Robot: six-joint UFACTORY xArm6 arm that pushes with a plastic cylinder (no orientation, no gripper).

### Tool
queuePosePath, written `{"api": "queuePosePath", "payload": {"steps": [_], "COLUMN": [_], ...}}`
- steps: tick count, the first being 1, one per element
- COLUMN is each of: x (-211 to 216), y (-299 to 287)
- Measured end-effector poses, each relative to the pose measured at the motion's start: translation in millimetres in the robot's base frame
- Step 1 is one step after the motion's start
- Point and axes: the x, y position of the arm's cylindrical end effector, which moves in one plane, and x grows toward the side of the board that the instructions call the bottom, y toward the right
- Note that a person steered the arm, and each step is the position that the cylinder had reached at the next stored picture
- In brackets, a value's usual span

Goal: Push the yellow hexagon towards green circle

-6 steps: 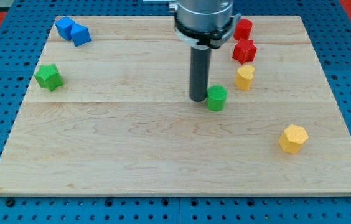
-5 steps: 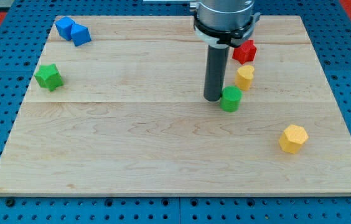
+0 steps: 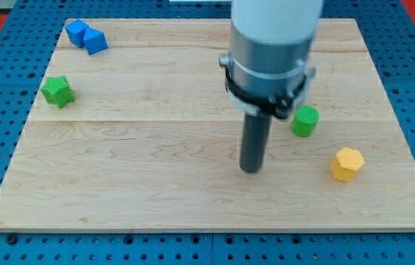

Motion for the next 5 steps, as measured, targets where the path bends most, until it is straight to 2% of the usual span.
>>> {"api": "queuePosePath", "payload": {"steps": [2, 3, 5], "x": [29.2, 26.7, -1.7], "y": [108.9, 157.0, 144.6]}}
